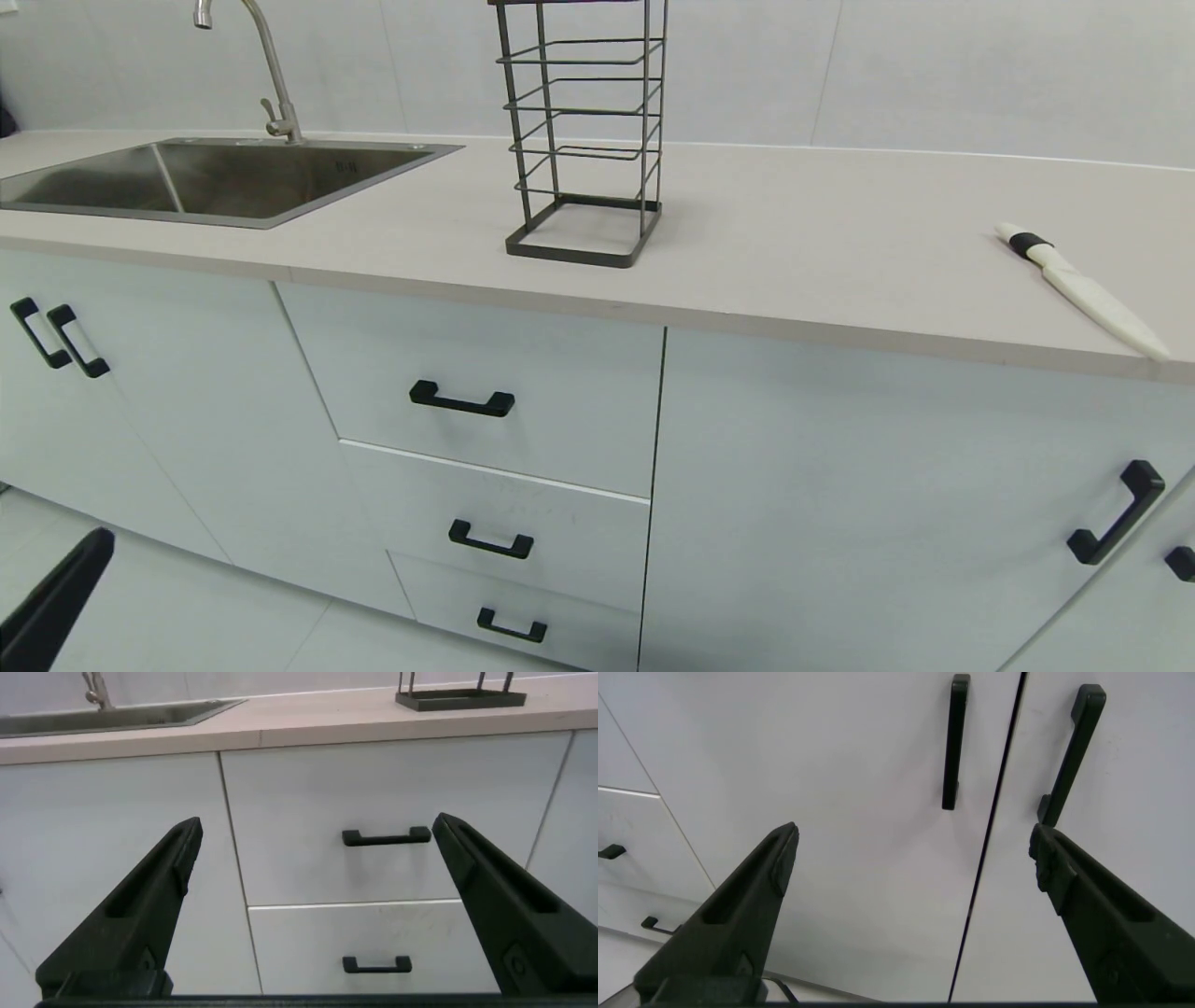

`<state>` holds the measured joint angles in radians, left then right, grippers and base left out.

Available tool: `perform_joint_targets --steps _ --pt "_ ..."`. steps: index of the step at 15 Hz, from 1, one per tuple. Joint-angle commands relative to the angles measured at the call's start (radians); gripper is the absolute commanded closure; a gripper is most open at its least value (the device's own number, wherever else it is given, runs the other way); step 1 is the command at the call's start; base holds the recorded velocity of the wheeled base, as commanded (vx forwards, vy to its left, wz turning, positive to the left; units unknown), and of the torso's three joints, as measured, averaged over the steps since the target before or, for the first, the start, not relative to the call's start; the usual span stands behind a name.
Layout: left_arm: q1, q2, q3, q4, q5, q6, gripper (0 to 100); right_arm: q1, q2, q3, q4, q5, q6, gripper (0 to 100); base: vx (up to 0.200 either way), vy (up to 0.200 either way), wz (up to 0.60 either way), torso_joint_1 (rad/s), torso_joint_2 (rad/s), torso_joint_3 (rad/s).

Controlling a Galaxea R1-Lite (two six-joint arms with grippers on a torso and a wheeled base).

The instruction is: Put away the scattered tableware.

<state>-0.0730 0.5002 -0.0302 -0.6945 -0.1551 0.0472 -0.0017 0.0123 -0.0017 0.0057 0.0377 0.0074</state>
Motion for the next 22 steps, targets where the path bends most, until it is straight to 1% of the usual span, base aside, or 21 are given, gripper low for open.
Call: perform_joint_targets --steps 1,3,5,6,7,9,10,11,13,14,15,16,22 --pt "0.019 -0.261 -0.022 0.216 0.005 0.013 0 0.0 0.001 0.0 0.0 0.001 0.0 0 0.0 0.0 0.0 0.0 0.0 0.0" --pt "0.053 -0.328 -0.014 0.303 0.005 0.014 0 0.0 0.001 0.0 0.0 0.001 0.0 0 0.0 0.0 0.0 0.0 0.0 0.0" --pt "0.053 -0.379 0.009 0.331 0.003 0.016 0 0.0 0.001 0.0 0.0 -0.001 -0.001 0 0.0 0.0 0.0 0.0 0.0 0.0" --pt "0.052 -0.407 0.029 0.352 0.003 0.022 0 0.0 0.001 0.0 0.0 -0.001 -0.001 0 0.0 0.0 0.0 0.0 0.0 0.0" --pt "0.052 -0.447 0.029 0.408 0.002 0.031 0 0.0 0.001 0.0 0.0 -0.001 -0.001 0 0.0 0.0 0.0 0.0 0.0 0.0" --pt "0.071 -0.5 0.03 0.523 0.003 0.056 0 0.0 0.001 0.0 0.0 -0.001 -0.001 0 0.0 0.0 0.0 0.0 0.0 0.0" --pt "0.073 -0.5 0.03 0.622 0.009 0.075 0 0.0 0.001 0.0 0.0 -0.001 -0.001 0 0.0 0.0 0.0 0.0 0.0 0.0" --pt "0.073 -0.5 0.03 0.671 0.017 0.066 0 0.0 0.001 0.0 0.0 -0.001 -0.001 0 0.0 0.0 0.0 0.0 0.0 0.0" --pt "0.073 -0.5 0.03 0.691 0.039 0.034 0 0.0 0.001 0.0 0.0 -0.002 -0.001 0 0.0 0.0 0.0 0.0 0.0 0.0" --pt "0.073 -0.5 0.03 0.693 0.065 -0.026 0 0.0 0.001 0.0 0.002 -0.002 -0.001 0 0.0 0.0 0.0 0.0 0.0 0.0" --pt "0.073 -0.5 0.03 0.694 0.068 -0.035 0 0.0 0.001 0.0 0.002 -0.002 -0.003 0 0.0 0.0 0.0 0.0 0.0 0.0" --pt "0.073 -0.5 0.03 0.694 0.068 -0.035 0 0.0 0.001 0.0 0.0 -0.002 -0.001 0 0.0 0.0 0.0 0.0 0.0 0.0" --pt "0.073 -0.5 0.03 0.694 0.068 -0.036 0 0.0 0.001 0.0 0.0 -0.002 -0.001 0 0.0 0.0 -0.6 -0.001 0.01 0.002"
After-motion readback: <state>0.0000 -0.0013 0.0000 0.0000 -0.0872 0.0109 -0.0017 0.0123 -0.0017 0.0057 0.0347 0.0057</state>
